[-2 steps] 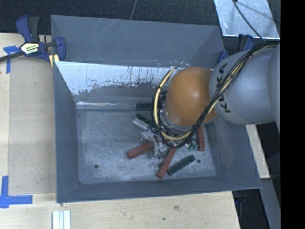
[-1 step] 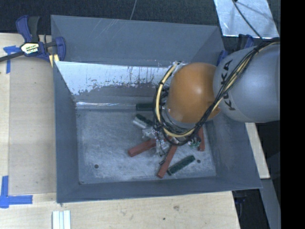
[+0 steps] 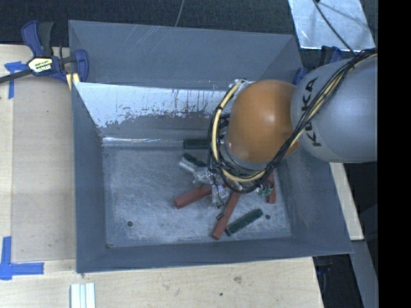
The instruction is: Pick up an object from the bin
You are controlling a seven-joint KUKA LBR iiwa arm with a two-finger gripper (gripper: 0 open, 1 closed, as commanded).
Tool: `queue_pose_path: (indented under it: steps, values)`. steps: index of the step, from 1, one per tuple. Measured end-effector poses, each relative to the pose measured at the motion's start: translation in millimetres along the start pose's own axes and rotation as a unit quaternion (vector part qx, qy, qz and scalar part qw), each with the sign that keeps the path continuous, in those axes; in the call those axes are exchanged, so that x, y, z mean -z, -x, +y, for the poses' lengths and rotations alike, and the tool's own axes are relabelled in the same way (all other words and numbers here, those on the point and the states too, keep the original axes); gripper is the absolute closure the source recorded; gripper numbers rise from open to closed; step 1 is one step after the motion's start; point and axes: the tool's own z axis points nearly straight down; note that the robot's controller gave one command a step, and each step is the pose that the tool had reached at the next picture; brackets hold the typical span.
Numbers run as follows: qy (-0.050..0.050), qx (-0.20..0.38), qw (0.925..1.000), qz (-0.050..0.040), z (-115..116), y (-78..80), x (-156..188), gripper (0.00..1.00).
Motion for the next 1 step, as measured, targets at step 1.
queue_pose_path:
  steps: [1]
  values:
    - [-0.001,0.000,1.0000,-0.0019,-0.4,1.0,59.6,1.00]
